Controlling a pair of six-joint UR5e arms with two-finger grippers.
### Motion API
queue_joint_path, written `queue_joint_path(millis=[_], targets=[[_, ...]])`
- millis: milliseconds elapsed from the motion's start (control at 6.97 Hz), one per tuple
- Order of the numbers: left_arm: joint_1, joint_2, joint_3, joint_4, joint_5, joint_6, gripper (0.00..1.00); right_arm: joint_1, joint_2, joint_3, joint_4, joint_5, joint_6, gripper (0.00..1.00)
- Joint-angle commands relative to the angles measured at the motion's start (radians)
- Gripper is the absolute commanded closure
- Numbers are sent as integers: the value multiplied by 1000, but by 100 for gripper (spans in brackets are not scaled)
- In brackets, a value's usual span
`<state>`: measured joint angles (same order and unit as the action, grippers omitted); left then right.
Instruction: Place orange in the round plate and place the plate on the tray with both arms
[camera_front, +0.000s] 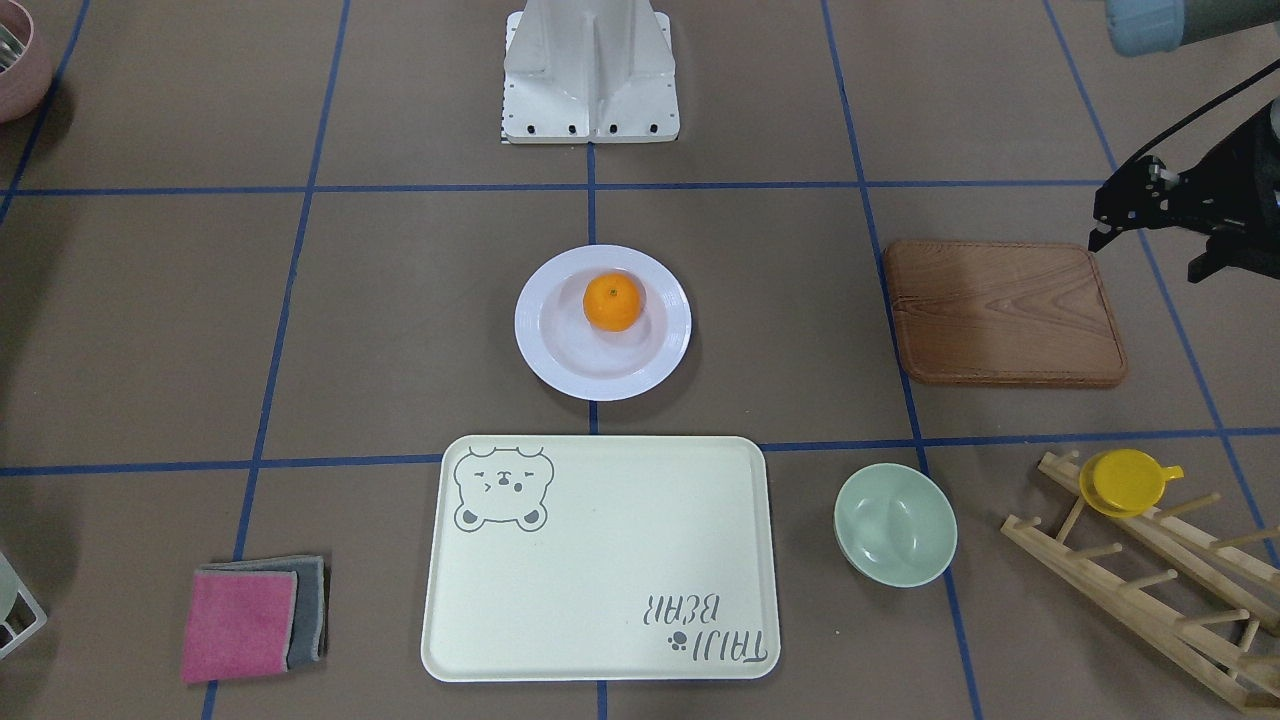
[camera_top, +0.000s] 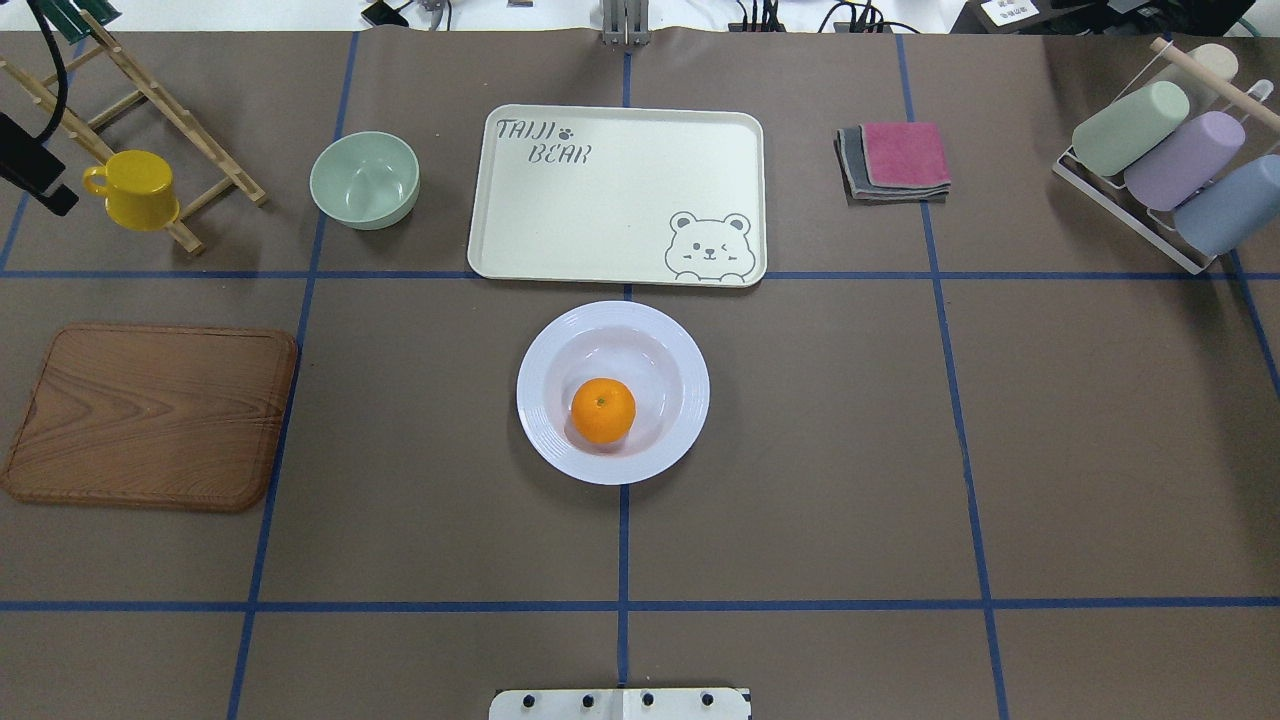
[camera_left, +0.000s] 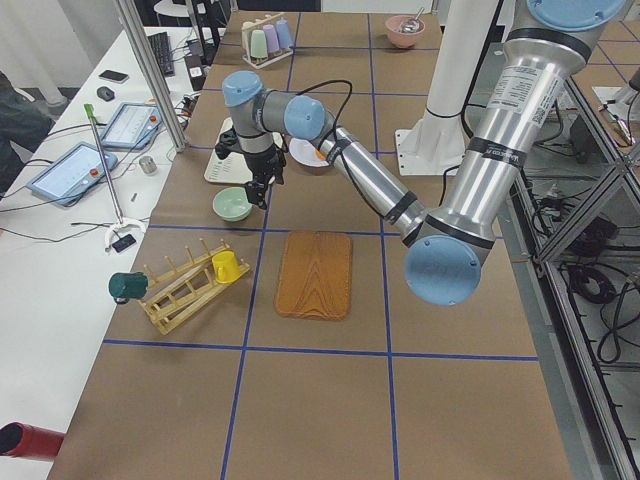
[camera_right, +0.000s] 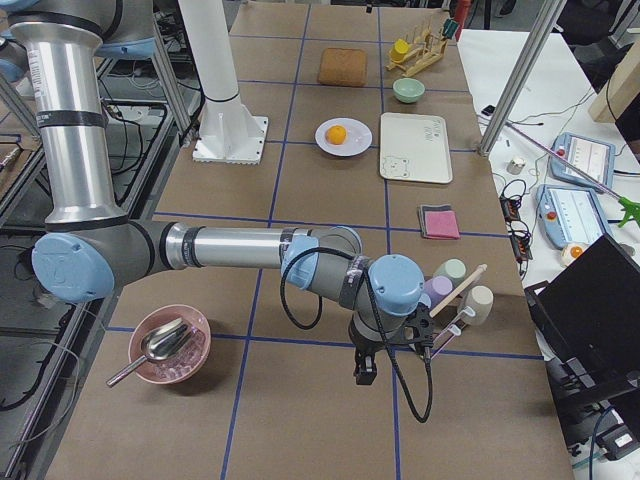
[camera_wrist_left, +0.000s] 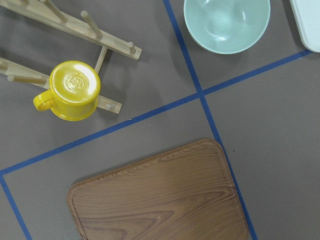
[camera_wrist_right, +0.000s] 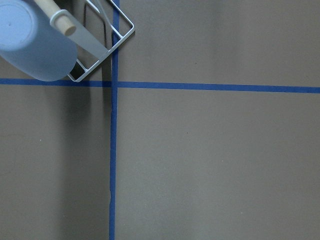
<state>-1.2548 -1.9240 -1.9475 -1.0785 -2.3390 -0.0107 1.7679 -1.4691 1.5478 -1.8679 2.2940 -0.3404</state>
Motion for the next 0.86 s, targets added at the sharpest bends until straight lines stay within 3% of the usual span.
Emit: queue_joint_path(millis=[0, 287, 430, 574, 717], targets=[[0, -1, -2, 0, 1, 0, 1, 17, -20, 11, 53, 7, 6, 0], [0, -1, -1, -1, 3, 2, 1, -11, -13, 35, 53, 39, 141, 0], [0, -1, -2, -1, 3, 2, 1, -74, 2, 43, 84, 104, 256, 0], [0, -1, -1, -1, 4, 3, 1, -147, 4, 43, 181, 175, 397, 4], [0, -1, -1, -1, 4, 5, 1, -227, 21, 44, 319, 180, 599, 4]])
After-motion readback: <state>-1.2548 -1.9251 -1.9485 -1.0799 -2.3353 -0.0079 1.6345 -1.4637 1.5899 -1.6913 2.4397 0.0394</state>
